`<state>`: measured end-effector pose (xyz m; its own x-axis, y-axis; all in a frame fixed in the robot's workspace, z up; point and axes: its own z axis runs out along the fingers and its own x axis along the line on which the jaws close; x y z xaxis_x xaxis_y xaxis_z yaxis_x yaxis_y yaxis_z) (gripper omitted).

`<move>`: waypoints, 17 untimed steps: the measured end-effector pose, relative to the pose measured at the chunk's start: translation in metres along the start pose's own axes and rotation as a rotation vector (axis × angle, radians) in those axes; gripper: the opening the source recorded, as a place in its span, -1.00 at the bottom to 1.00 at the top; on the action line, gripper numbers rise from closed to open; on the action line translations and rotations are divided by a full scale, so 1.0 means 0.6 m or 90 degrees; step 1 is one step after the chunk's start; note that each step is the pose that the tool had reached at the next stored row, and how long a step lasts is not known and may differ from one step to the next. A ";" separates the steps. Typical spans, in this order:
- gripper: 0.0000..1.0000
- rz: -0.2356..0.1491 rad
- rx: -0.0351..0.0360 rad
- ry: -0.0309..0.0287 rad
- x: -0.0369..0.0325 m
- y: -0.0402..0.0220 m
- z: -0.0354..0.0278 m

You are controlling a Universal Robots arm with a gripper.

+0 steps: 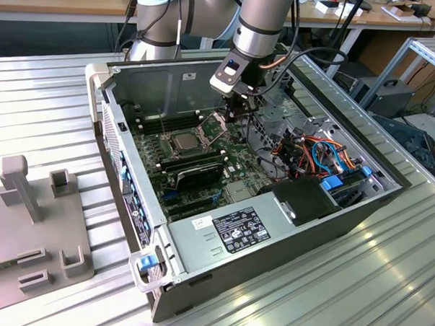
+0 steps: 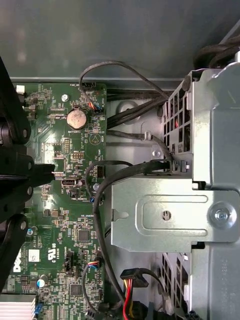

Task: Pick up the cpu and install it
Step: 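Close the cpu cover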

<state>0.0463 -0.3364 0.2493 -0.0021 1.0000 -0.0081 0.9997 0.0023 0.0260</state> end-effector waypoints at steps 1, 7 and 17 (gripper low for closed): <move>-0.79 0.000 0.0000 0.0001 0.000 -0.002 0.000; -0.79 0.000 0.0000 0.0000 0.000 -0.028 -0.001; -0.79 0.000 0.0000 0.0000 0.001 -0.079 -0.002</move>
<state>-0.0013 -0.3359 0.2493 -0.0019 1.0000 -0.0081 0.9997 0.0021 0.0261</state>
